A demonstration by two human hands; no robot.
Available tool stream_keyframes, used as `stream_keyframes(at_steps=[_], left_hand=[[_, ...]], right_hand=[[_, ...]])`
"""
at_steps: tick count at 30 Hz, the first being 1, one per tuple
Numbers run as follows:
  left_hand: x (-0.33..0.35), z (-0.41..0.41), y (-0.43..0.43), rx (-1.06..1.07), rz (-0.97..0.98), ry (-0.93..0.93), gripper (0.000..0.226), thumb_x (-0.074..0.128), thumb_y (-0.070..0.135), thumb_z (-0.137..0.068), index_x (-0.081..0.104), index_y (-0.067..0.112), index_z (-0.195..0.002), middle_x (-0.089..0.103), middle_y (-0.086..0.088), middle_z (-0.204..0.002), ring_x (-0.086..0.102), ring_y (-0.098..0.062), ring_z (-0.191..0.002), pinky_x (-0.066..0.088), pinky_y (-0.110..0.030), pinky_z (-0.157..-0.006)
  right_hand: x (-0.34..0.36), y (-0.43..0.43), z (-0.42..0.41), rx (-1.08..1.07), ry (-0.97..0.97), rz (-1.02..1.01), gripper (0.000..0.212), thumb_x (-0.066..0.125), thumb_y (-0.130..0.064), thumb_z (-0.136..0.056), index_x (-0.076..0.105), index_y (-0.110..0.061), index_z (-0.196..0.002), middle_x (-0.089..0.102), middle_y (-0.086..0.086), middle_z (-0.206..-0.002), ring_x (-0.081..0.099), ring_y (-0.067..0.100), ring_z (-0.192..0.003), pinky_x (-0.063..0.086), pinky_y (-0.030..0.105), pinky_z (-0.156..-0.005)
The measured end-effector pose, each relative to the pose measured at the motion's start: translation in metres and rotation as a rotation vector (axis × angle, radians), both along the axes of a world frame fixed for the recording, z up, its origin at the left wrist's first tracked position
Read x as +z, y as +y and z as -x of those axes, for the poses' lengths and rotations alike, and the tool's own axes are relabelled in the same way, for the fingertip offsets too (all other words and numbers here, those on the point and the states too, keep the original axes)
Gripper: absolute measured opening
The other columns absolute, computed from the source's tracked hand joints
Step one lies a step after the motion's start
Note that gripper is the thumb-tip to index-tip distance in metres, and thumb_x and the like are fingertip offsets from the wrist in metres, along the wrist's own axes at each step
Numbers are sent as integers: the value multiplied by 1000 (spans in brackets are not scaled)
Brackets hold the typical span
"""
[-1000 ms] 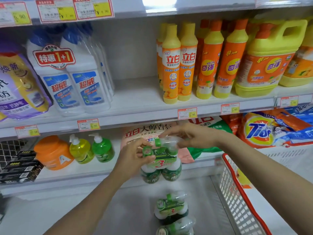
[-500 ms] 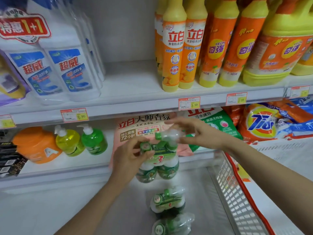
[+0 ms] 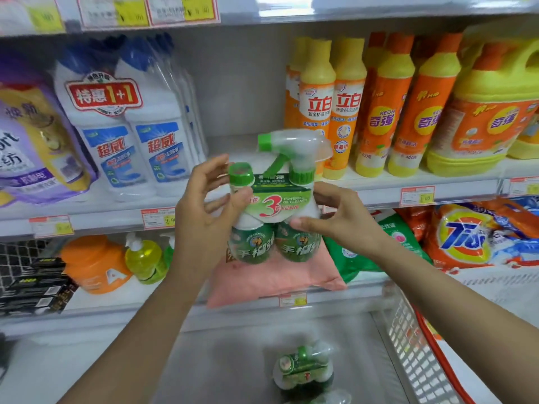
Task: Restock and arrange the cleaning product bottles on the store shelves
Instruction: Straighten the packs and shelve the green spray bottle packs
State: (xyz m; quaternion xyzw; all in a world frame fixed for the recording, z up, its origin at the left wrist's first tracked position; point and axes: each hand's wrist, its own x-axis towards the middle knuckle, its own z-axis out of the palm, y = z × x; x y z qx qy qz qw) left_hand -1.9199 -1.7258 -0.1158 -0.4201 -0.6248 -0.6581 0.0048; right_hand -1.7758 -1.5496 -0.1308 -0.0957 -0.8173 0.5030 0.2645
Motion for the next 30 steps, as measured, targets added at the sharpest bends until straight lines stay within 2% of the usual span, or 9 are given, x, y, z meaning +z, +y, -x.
stream_keyframes(at_steps=[2,4,8,11,13,16,20,24,30], left_hand=[[4,12,-4,54,28,58,53,65,39,-86,49,21,-134,56,7,-132,53,-3,-122,45,-20,-100],[2,25,-10,129,97,156,54,61,44,-88,47,23,-136,51,6,-136,50,-4,-125,40,-21,-104],[-11,56,-14,285,334,399,60,65,28,-93,39,20,-146,43,-3,-147,36,-18,-135,30,-31,-109],[-22,81,-10,305,523,556,70,51,45,-94,27,16,-154,26,-6,-160,18,-25,-149,17,-47,-121],[-30,91,-7,272,627,655,75,40,54,-91,22,20,-156,13,-2,-163,5,-23,-152,3,-45,-123],[-42,100,-3,261,696,737,74,48,48,-96,15,23,-157,3,-2,-164,-7,-23,-152,-7,-44,-122],[-60,110,3,294,763,797,75,52,47,-96,11,28,-156,-2,-3,-164,-15,-25,-151,-8,-44,-121],[-72,115,6,312,759,825,76,56,46,-94,16,28,-156,2,-4,-165,-12,-25,-151,0,-48,-122],[-79,121,8,318,720,842,77,57,43,-92,18,29,-156,7,-4,-165,-7,-26,-152,6,-50,-122]], right_hand=[[17,-4,9,-46,101,14,42,81,-13,-78,67,-11,-118,73,-5,-114,67,7,-108,54,22,-86],[33,-8,22,-97,189,-2,39,81,-14,-80,67,-11,-116,73,-3,-114,67,9,-108,56,27,-86],[50,-12,55,-185,300,-104,44,80,-14,-81,62,-11,-122,70,-6,-115,66,5,-107,55,29,-89],[48,-6,82,-255,329,-208,49,79,-22,-81,61,-12,-126,70,-6,-118,65,9,-109,55,40,-91],[46,0,100,-297,328,-230,51,78,-25,-81,60,-14,-128,70,-7,-118,66,10,-108,55,44,-91],[47,12,128,-389,276,-238,55,75,-34,-80,58,-21,-130,69,-7,-120,65,13,-109,54,45,-91],[51,32,169,-519,121,-259,51,74,-36,-82,58,-18,-127,69,1,-120,64,24,-109,53,47,-90],[55,52,206,-567,-24,-210,52,73,-34,-86,53,-13,-129,65,9,-124,61,32,-112,50,49,-94],[49,72,234,-492,-43,-70,61,68,-26,-93,36,-14,-144,54,10,-140,51,31,-128,44,47,-106]])
